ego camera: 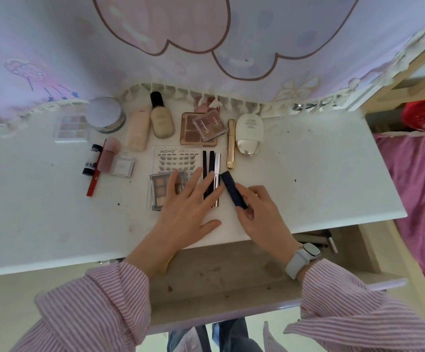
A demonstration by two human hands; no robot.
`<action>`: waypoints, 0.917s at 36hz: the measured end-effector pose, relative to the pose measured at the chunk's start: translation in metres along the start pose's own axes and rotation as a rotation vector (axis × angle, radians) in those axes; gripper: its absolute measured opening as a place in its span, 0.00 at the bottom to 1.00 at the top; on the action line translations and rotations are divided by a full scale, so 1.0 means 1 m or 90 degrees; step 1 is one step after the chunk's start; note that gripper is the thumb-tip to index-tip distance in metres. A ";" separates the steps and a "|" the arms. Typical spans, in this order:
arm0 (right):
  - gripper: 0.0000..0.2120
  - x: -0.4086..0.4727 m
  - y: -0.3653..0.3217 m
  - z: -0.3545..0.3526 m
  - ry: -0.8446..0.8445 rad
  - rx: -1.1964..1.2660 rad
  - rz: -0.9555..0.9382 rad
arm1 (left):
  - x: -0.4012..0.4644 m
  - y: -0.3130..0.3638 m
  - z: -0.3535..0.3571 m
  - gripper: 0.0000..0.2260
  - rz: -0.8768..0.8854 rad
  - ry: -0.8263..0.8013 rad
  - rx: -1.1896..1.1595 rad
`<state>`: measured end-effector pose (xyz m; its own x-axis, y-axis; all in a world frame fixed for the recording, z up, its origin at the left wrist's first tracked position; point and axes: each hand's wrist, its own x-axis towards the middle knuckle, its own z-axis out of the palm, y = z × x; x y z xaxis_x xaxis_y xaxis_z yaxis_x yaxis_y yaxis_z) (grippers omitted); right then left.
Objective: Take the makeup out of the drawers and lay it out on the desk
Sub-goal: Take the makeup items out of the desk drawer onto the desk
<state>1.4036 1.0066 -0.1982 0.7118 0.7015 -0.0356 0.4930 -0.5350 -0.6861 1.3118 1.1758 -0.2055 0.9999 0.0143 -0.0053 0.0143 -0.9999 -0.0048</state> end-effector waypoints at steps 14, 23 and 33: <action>0.20 0.029 -0.016 0.015 0.048 -0.030 -0.022 | -0.013 -0.012 0.012 0.28 -0.029 0.058 0.044; 0.19 0.044 -0.013 0.013 0.051 -0.050 -0.032 | 0.001 -0.003 0.010 0.21 -0.079 0.048 0.016; 0.17 0.008 -0.002 -0.005 0.064 0.006 -0.058 | -0.022 0.038 -0.008 0.19 -0.135 0.126 -0.112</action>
<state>1.4111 1.0114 -0.1933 0.7104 0.6967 0.0997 0.5540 -0.4662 -0.6897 1.2905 1.1378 -0.1976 0.9562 0.2376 0.1712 0.2051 -0.9606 0.1877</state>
